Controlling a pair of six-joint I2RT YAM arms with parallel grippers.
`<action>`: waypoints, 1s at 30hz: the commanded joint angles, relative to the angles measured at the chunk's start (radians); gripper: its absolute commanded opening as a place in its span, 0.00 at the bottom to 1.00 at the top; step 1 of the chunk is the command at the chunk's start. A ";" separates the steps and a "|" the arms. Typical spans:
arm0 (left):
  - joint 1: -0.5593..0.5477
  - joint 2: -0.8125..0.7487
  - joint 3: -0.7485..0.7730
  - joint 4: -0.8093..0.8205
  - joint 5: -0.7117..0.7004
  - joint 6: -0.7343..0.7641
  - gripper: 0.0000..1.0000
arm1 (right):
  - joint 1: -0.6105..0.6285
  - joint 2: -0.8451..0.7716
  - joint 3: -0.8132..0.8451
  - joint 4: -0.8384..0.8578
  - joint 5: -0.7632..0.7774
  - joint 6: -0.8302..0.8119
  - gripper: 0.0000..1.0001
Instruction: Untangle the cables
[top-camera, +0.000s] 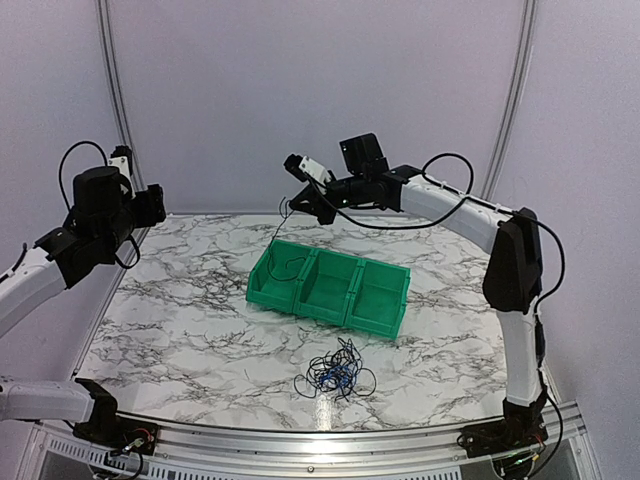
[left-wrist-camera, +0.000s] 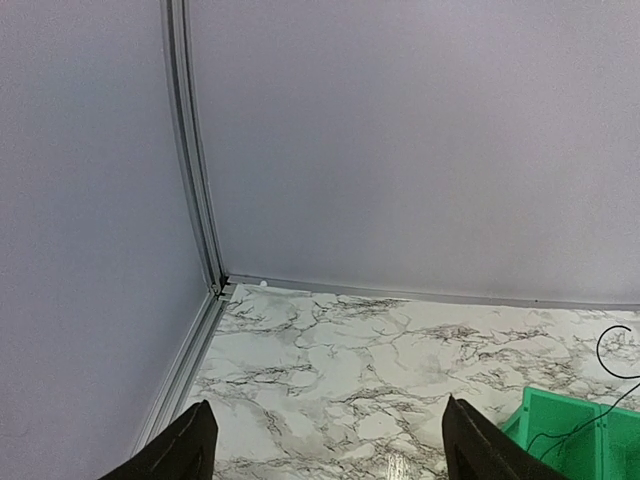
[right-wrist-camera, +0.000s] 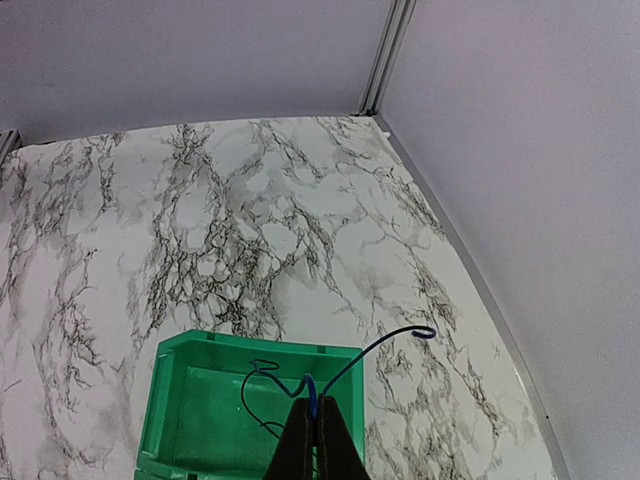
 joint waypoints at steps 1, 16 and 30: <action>0.015 -0.003 -0.003 0.022 0.013 0.004 0.80 | 0.009 -0.014 -0.044 0.002 0.025 -0.007 0.00; 0.036 -0.013 -0.007 0.023 0.017 -0.014 0.80 | 0.110 0.150 0.016 -0.188 0.269 -0.056 0.00; 0.037 -0.020 -0.007 0.023 0.021 -0.016 0.80 | 0.116 0.140 0.058 -0.225 0.293 -0.007 0.13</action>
